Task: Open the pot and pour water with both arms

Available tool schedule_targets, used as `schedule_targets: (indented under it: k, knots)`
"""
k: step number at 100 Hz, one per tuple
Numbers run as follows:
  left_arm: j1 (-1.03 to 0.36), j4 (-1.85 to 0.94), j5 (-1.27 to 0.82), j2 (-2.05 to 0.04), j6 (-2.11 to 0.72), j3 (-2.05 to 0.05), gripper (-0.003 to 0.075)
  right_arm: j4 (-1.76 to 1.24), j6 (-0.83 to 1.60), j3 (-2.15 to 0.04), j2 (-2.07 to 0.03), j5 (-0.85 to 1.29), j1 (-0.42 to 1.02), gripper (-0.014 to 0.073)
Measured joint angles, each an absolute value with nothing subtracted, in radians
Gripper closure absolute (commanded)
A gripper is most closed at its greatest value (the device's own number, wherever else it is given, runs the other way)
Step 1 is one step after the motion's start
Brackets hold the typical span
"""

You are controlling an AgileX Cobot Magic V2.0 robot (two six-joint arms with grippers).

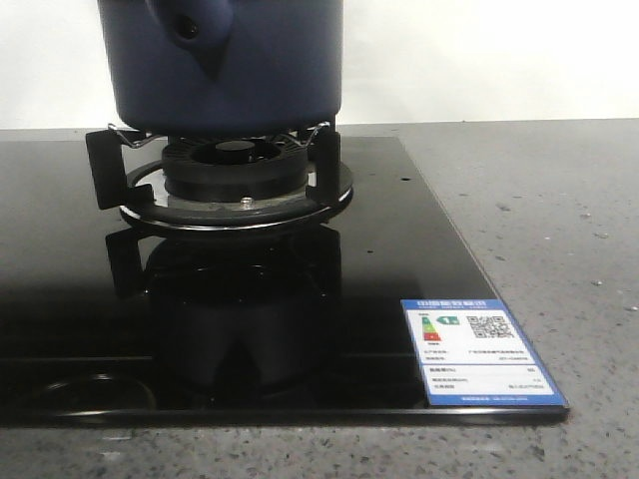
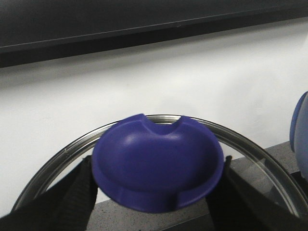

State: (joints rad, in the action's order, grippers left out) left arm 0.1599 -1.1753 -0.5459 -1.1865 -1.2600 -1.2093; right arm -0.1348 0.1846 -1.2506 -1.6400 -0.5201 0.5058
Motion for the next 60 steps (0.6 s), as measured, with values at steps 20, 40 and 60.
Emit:
schedule_targets:
  k: [20, 40, 60]
  knots:
    - [0.16, -1.175, -0.546, -1.186, -1.26, -1.209, 0.0333, -0.135, 0.185, -1.205, -1.64, -0.665, 0.51, 0.0636]
    - [0.16, -1.175, -0.546, -1.186, -1.26, -1.209, 0.0333, -0.116, 0.185, -1.2, -1.64, -0.789, 0.513, 0.0636]
    - [0.16, -1.175, -0.546, -1.186, -1.26, -1.209, 0.0333, -0.1, 0.185, -1.2, -1.632, -0.844, 0.514, 0.0636]
